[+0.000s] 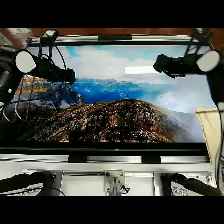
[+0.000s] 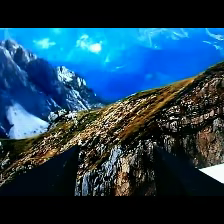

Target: Fold the shirts.

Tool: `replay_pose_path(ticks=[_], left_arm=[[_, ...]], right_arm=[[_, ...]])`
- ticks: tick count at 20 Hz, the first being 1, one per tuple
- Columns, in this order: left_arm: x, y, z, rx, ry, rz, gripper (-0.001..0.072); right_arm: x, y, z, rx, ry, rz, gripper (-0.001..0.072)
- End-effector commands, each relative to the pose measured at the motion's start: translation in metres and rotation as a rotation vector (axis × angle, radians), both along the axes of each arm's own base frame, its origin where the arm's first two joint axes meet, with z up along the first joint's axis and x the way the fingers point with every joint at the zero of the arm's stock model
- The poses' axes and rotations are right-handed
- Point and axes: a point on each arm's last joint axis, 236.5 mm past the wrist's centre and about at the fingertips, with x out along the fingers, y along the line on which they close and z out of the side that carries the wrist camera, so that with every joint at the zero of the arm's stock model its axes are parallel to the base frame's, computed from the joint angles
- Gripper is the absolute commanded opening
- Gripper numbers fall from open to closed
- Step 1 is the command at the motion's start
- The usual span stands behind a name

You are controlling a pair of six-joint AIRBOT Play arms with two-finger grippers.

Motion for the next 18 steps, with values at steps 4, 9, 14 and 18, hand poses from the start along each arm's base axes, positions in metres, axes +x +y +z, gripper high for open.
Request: replay_pose_path(ticks=[4,9,14,18], left_arm=[[0.001,0.020,-0.028,0.026,0.100,0.068,0.0535],[0.002,0.019,-0.030,0.028,0.103,0.068,0.0535],[0.002,0.020,-0.030,0.028,0.103,0.068,0.0535],[0.002,0.019,-0.030,0.028,0.103,0.067,0.0535]], right_arm=[[-0.025,-0.012,-0.049,-0.204,0.292,0.040,0.0503],[-0.024,-0.012,-0.048,-0.204,0.289,0.038,0.0503],[-0.022,-0.012,-0.048,-0.203,0.282,0.037,0.0503],[-0.021,-0.012,-0.047,-0.202,0.277,0.037,0.0503]])
